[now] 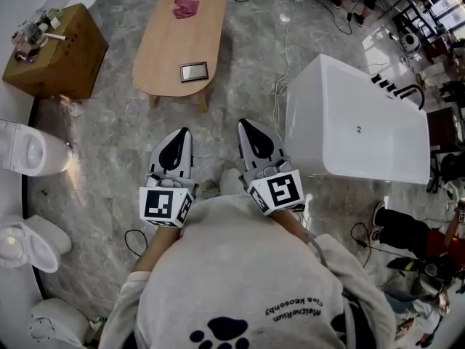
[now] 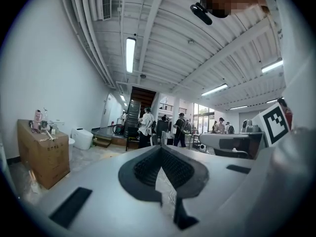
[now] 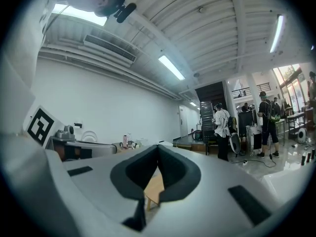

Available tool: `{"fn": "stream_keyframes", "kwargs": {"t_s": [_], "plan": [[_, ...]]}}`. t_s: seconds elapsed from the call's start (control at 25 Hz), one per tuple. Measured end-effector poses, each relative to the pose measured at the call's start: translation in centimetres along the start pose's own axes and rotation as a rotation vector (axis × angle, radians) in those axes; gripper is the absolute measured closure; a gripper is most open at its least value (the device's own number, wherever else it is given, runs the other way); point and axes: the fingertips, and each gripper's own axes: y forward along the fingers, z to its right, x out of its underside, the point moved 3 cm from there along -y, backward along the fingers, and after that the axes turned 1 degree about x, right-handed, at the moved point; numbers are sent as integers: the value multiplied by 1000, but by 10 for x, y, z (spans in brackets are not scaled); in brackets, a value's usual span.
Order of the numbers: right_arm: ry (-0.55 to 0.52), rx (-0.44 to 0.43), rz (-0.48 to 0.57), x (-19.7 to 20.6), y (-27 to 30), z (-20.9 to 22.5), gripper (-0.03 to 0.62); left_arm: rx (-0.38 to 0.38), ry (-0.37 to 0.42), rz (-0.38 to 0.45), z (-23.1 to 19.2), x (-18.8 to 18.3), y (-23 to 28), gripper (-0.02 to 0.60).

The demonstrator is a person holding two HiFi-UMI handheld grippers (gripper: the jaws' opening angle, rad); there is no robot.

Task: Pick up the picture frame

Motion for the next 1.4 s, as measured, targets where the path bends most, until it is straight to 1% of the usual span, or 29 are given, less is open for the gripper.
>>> {"fn": "stream_keyframes", "kwargs": {"t_s": [0.28, 0.48, 0.68, 1.0, 1.4], "plan": [[-14, -32, 11, -1, 23, 9, 586, -24, -3, 16, -10, 0, 15, 574], [-9, -69, 22, 7, 48, 26, 586, -42, 1, 18, -19, 6, 42, 574], [13, -103, 12, 15, 98, 52, 586, -87, 5, 10, -47, 3, 79, 574], [20, -155, -24, 17, 197, 109, 586, -141, -40, -18, -89, 4, 162, 574], [28, -241, -58, 22, 287, 157, 586, -227, -59, -21, -135, -5, 242, 574]]}}
